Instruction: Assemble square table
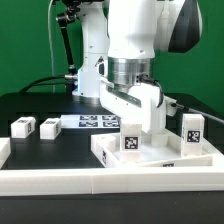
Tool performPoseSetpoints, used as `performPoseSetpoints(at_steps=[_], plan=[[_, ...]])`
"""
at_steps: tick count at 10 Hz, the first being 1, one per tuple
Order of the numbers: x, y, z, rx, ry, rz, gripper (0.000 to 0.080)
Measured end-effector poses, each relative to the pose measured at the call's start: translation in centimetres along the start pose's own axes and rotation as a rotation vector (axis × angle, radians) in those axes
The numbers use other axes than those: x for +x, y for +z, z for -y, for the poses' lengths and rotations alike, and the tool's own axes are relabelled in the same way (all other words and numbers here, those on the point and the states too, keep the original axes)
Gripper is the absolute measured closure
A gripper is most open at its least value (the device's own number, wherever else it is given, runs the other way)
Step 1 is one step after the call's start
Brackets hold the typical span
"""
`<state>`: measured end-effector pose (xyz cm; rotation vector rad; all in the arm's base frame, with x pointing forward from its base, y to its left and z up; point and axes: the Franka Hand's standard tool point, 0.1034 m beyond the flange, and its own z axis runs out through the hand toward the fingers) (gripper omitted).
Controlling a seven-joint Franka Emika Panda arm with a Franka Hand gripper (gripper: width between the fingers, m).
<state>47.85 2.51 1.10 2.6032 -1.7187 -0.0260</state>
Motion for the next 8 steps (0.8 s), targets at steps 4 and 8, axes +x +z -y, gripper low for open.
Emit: performPoseSetpoints(at_steps=[4, 8], plan=[[1.4, 0.0, -0.9, -0.008, -0.147, -0.01, 0.0716], [4.6, -0.3, -1.8, -0.007, -0.498, -0.026, 0.0716]])
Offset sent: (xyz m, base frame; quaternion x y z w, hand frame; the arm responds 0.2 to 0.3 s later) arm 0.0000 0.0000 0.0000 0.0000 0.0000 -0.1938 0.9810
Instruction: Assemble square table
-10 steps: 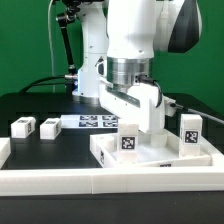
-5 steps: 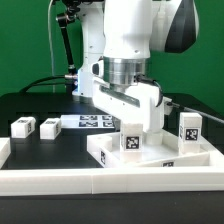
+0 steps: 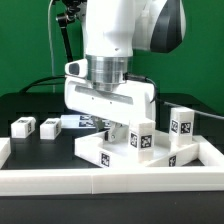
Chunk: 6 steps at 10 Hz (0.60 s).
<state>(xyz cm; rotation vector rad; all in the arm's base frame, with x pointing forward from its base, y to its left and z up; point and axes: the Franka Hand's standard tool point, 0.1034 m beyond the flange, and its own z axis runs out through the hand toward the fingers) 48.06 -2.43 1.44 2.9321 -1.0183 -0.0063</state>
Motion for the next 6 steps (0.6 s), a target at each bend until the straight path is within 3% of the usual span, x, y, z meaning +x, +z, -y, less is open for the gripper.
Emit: performPoseSetpoints(at_steps=[6], plan=[[0.8, -0.16, -0.36, 0.0, -0.339, -0.022, 0.0716]])
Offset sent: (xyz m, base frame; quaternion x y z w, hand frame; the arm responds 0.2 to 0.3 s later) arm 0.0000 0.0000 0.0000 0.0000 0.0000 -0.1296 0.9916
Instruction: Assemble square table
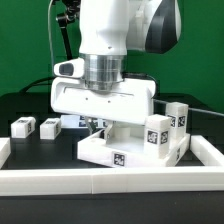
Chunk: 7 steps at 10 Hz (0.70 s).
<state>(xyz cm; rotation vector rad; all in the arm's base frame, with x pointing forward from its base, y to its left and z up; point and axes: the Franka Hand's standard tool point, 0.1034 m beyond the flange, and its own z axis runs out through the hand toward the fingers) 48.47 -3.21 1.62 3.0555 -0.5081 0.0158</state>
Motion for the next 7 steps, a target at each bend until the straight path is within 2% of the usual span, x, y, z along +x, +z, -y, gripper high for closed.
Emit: performPoseSetpoints(at_steps=[3, 7], plan=[[0.6, -0.3, 1.0, -0.016, -0.176, -0.006, 0.0724], [1.4, -0.2, 0.9, -0.029, -0.443, -0.012, 0.073]])
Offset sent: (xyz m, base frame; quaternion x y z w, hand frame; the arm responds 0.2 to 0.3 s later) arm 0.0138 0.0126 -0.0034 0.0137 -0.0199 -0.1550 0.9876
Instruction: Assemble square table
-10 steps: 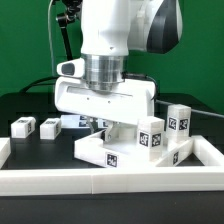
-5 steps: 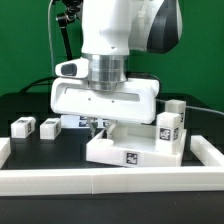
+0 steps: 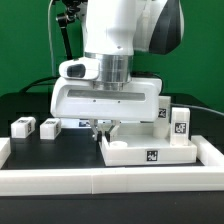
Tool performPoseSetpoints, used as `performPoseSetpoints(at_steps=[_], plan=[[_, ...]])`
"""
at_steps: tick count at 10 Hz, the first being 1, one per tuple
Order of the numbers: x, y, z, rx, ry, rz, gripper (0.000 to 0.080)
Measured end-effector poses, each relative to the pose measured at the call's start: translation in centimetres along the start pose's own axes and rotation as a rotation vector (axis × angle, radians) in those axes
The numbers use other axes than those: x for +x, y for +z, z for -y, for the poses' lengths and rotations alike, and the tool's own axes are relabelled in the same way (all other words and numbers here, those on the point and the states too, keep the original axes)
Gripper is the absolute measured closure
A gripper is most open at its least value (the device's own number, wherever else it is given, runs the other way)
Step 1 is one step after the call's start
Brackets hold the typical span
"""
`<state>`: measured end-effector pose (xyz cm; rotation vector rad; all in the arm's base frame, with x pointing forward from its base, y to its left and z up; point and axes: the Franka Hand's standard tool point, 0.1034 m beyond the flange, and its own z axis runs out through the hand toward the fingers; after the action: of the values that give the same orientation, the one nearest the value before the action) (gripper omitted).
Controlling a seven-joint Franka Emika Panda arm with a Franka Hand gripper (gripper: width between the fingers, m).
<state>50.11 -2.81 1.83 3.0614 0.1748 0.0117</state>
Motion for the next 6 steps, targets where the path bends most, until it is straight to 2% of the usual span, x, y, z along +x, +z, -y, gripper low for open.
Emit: performPoseSetpoints(at_steps=[6], plan=[[0.02, 0.01, -0.49, -0.016, -0.301, 0.007, 0.073]])
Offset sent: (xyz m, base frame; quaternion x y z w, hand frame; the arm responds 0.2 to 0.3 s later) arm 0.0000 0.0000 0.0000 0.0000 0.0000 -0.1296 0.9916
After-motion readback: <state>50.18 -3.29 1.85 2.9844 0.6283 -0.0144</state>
